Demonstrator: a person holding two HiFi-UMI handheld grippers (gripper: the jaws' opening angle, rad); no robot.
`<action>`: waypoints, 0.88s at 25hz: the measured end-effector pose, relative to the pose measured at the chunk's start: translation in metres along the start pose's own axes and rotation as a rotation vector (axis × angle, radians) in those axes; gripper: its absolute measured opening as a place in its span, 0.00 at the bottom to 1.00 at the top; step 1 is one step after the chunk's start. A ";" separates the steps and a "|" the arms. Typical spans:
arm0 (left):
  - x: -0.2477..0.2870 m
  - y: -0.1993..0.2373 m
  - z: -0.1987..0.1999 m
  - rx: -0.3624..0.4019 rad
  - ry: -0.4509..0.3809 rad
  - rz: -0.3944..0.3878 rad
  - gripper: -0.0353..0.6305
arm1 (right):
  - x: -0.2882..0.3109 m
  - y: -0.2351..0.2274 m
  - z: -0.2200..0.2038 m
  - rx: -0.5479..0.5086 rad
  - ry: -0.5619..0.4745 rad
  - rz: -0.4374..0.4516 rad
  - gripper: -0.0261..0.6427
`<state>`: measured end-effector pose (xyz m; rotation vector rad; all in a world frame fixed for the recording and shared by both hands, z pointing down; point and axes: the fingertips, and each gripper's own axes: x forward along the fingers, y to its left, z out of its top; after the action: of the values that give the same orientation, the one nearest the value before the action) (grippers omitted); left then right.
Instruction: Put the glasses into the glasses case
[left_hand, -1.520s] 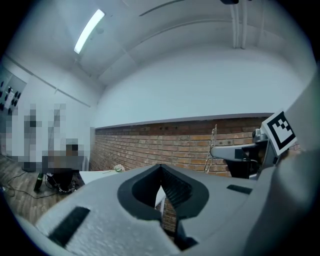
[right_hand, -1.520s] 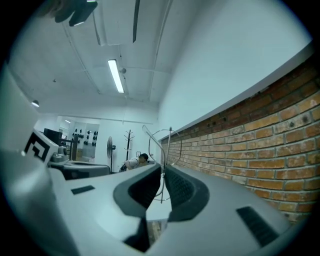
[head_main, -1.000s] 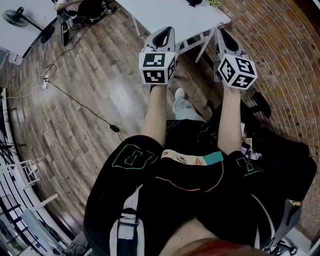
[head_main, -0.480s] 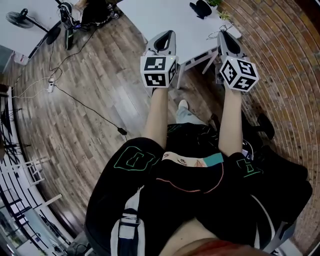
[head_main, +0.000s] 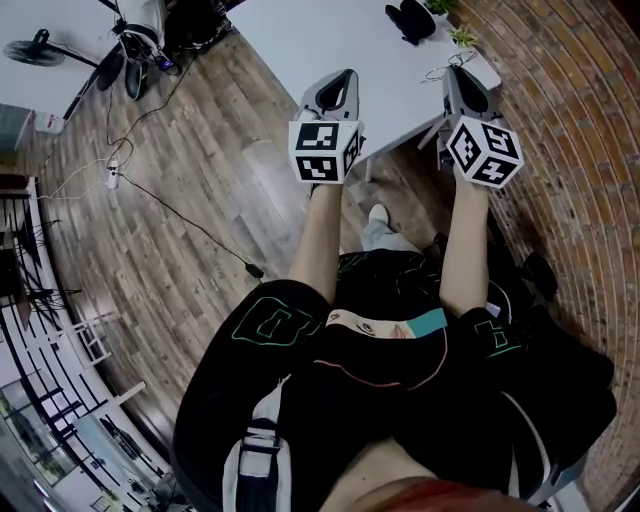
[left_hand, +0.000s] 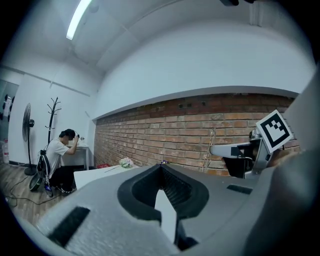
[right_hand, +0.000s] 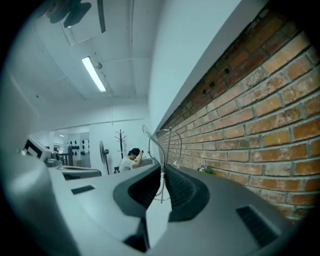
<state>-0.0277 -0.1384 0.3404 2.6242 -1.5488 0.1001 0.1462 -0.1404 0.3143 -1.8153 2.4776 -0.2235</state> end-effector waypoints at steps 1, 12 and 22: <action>0.008 0.002 -0.002 -0.001 0.007 -0.001 0.06 | 0.008 -0.005 -0.001 0.005 0.003 -0.002 0.09; 0.082 0.025 -0.002 -0.005 0.037 0.000 0.06 | 0.080 -0.049 0.008 0.013 0.007 -0.007 0.09; 0.114 0.017 -0.010 0.002 0.072 -0.009 0.06 | 0.100 -0.078 0.000 0.048 0.016 -0.007 0.09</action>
<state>0.0127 -0.2449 0.3630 2.5987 -1.5145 0.1929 0.1894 -0.2590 0.3294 -1.8111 2.4543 -0.2964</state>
